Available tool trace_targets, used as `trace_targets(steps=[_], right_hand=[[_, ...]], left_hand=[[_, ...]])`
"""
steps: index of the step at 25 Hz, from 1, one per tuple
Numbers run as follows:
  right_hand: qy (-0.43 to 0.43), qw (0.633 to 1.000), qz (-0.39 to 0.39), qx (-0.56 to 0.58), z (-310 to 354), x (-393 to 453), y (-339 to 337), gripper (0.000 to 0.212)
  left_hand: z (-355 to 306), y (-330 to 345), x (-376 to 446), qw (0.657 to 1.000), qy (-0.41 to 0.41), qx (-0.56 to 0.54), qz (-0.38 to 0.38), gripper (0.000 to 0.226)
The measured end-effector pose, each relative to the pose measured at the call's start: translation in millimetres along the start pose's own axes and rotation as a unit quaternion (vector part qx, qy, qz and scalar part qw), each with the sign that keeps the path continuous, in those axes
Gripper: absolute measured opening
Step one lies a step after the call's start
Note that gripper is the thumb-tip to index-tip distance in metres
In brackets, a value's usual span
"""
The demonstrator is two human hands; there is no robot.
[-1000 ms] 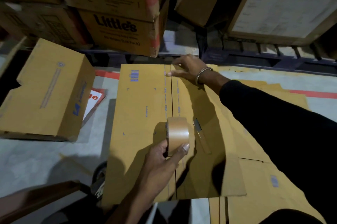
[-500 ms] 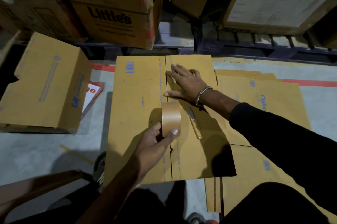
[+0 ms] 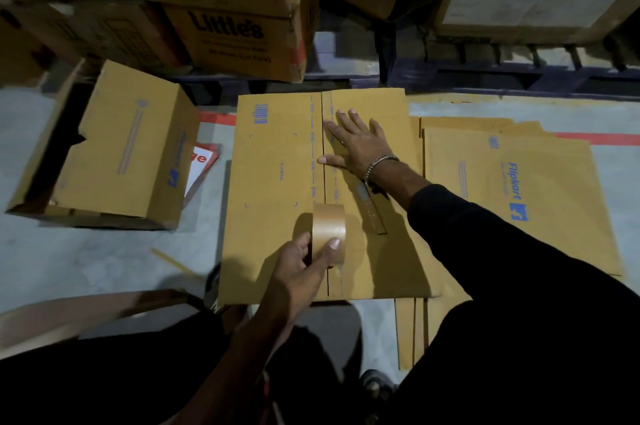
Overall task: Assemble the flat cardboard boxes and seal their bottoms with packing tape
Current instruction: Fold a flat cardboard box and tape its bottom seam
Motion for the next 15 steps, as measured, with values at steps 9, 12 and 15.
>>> trace_targets(steps=[9,12,15], right_hand=[[0.041,0.997,0.017,-0.061,20,-57,9,0.112],[0.048,0.997,0.022,-0.06,23,-56,4,0.112],[0.02,0.994,0.044,-0.1,43,-79,7,0.11]], left_hand=[[10,8,-36,1.0,-0.01,0.011,0.009,0.025],[20,11,-54,1.0,-0.012,0.002,-0.001,0.025],[21,5,-56,1.0,-0.006,-0.003,0.001,0.022]])
Point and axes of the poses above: each hand's wrist, its own x-axis towards the middle knuckle, its own y-axis out of the palm, z = x × y, the point moved 10 cm from there along x, towards the middle knuckle, and after that the axes turned 6 degrees about x, right-handed, at the moved point
